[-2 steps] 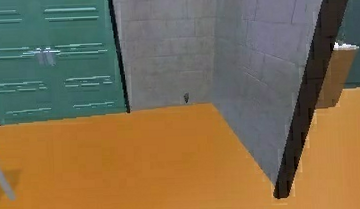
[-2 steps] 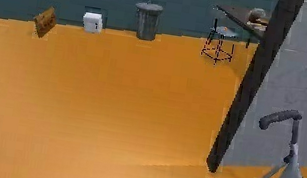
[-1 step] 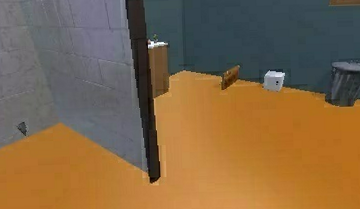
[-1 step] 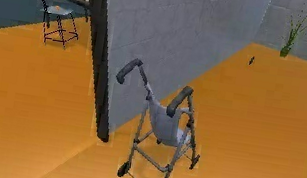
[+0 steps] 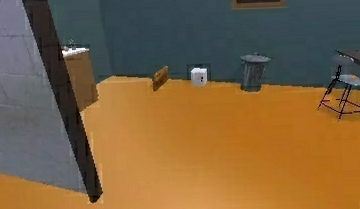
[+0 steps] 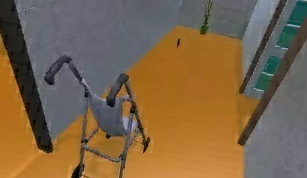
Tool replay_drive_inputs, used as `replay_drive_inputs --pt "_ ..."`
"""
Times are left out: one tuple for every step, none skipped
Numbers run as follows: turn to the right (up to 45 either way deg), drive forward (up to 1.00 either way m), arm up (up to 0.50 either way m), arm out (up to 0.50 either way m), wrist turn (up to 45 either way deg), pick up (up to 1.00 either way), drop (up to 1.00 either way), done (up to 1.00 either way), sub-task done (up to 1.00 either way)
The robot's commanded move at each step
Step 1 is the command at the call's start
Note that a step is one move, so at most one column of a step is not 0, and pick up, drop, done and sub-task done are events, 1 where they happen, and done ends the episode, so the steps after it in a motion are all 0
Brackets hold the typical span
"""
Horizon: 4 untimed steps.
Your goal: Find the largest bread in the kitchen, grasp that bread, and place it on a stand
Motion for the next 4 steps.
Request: replay_drive_inputs --pt "0.0 1.00 0.00 0.00 0.0 0.00 0.00 0.00 0.00" --pt "6.0 0.00 0.00 0.00 0.0 0.00 0.00 0.00 0.00" --pt "0.0 0.45 0.00 0.00 0.0 0.00 0.00 0.00 0.00" --pt "-45.0 0.00 0.00 0.00 0.0 0.00 0.00 0.00 0.00"
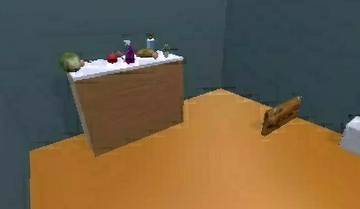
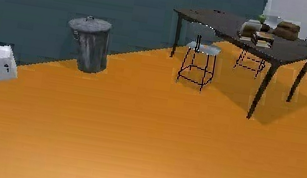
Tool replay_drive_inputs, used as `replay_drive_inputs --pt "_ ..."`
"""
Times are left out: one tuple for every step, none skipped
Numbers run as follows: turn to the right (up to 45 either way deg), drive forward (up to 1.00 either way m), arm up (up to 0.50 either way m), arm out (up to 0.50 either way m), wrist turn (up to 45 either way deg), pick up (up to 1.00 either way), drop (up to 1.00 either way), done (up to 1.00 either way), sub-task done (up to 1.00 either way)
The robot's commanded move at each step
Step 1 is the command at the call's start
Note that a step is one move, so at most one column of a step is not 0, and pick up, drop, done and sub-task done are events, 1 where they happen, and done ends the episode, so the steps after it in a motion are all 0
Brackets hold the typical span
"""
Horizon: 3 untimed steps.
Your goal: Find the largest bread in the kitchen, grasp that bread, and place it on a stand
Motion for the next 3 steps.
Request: replay_drive_inputs --pt "-3.0 0.00 0.00 0.00 0.0 0.00 0.00 0.00 0.00" --pt "0.0 0.55 0.00 0.00 0.0 0.00 0.00 0.00 0.00" --pt "-39.0 0.00 0.00 0.00 0.0 0.00 0.00 0.00 0.00"
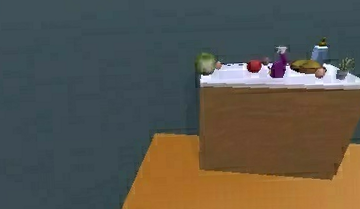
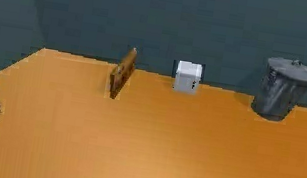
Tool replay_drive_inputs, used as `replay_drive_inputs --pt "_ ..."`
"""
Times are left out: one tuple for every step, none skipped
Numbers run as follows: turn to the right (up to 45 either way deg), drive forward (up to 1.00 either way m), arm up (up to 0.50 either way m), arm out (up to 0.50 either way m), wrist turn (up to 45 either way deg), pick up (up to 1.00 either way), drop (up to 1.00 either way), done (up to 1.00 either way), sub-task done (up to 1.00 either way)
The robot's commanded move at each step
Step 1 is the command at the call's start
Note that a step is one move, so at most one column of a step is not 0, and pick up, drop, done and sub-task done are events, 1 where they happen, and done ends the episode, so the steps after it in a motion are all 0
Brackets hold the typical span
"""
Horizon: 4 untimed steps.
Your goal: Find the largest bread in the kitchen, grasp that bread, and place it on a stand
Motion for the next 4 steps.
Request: replay_drive_inputs --pt "0.0 0.85 0.00 0.00 0.0 0.00 0.00 0.00 0.00" --pt "-45.0 0.00 0.00 0.00 0.0 0.00 0.00 0.00 0.00" --pt "-45.0 0.00 0.00 0.00 0.0 0.00 0.00 0.00 0.00" --pt "-45.0 0.00 0.00 0.00 0.0 0.00 0.00 0.00 0.00"
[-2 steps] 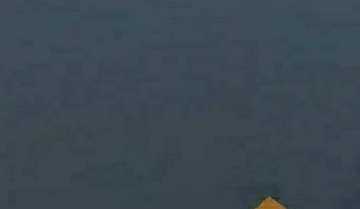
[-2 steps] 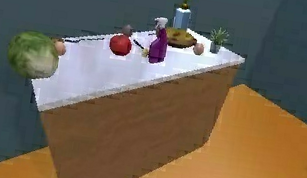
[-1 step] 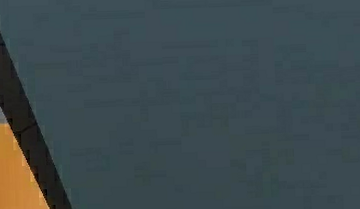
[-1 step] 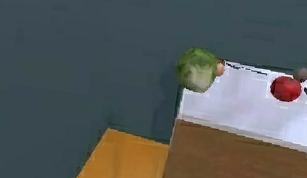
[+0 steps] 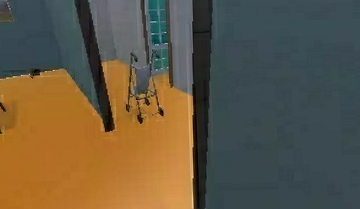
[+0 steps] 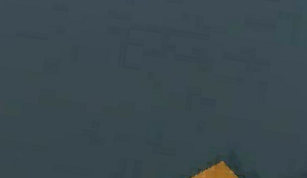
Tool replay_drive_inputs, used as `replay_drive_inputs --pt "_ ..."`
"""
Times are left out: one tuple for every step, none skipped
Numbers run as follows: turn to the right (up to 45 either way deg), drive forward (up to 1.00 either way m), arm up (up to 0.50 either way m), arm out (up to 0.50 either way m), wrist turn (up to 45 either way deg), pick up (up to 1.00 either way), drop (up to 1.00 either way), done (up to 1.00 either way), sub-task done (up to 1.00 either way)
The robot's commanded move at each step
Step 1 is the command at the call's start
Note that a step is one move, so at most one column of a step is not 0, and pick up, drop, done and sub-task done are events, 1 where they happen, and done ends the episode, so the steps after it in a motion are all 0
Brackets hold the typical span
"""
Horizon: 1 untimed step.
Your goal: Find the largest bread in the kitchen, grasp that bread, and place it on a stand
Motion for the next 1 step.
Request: replay_drive_inputs --pt "-36.0 0.00 0.00 0.00 0.0 0.00 0.00 0.00 0.00"
